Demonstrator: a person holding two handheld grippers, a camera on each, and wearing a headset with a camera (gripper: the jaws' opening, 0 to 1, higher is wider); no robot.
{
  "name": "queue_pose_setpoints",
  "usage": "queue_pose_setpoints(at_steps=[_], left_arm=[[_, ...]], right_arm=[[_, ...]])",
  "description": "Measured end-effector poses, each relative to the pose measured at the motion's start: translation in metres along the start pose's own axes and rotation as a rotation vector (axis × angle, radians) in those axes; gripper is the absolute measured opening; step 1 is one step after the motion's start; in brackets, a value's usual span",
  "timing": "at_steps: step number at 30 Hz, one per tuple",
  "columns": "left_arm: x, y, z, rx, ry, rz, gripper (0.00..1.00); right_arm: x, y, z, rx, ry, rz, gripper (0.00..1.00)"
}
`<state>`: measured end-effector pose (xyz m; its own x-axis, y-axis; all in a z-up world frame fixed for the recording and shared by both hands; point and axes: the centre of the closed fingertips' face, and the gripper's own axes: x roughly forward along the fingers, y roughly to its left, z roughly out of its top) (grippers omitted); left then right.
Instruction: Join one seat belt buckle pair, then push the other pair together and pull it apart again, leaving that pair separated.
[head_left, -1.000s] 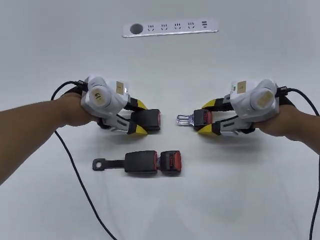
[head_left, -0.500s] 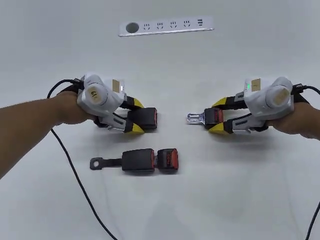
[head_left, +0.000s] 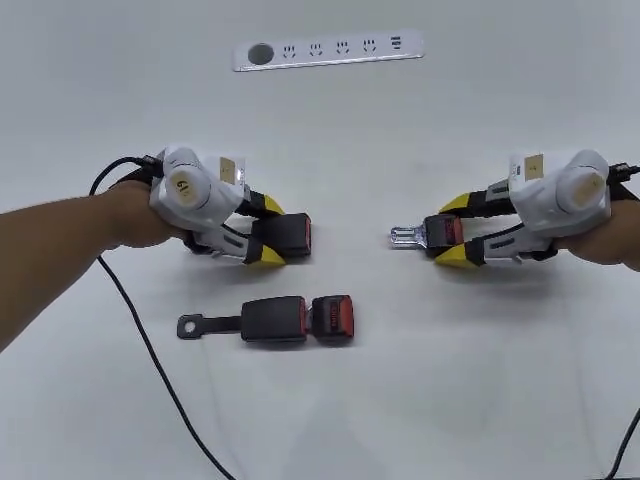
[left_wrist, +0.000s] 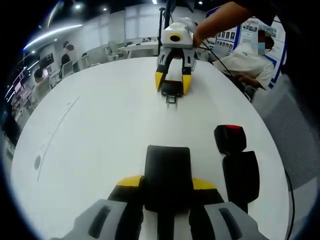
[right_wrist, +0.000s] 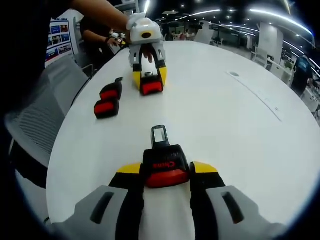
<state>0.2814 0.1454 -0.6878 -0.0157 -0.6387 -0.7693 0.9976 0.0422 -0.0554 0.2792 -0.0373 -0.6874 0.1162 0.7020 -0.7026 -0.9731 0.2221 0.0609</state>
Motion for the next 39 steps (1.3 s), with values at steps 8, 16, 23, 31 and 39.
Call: queue_pose_setpoints(at_steps=[8,16,23,31,39], left_arm=[[0.0,0.001,0.0,0.002,0.005,0.001,0.35],[0.0,-0.001,0.003,0.003,0.009,0.002,0.36],[0.0,0.0,0.002,0.0,0.019,0.002,0.36],[-0.002,0.0,0.002,-0.078,0.033,0.022,0.42],[-0.014,-0.005,0.007,-0.137,0.008,0.083,0.73]], right_arm=[[-0.004,-0.002,-0.007,-0.001,0.006,-0.006,0.35],[-0.007,0.0,-0.009,-0.001,-0.003,-0.015,0.35],[-0.008,0.003,-0.008,-0.007,-0.003,-0.018,0.36],[-0.014,-0.002,-0.002,0.092,-0.055,-0.1,0.52],[-0.018,-0.005,0.001,0.131,-0.091,-0.202,0.66]])
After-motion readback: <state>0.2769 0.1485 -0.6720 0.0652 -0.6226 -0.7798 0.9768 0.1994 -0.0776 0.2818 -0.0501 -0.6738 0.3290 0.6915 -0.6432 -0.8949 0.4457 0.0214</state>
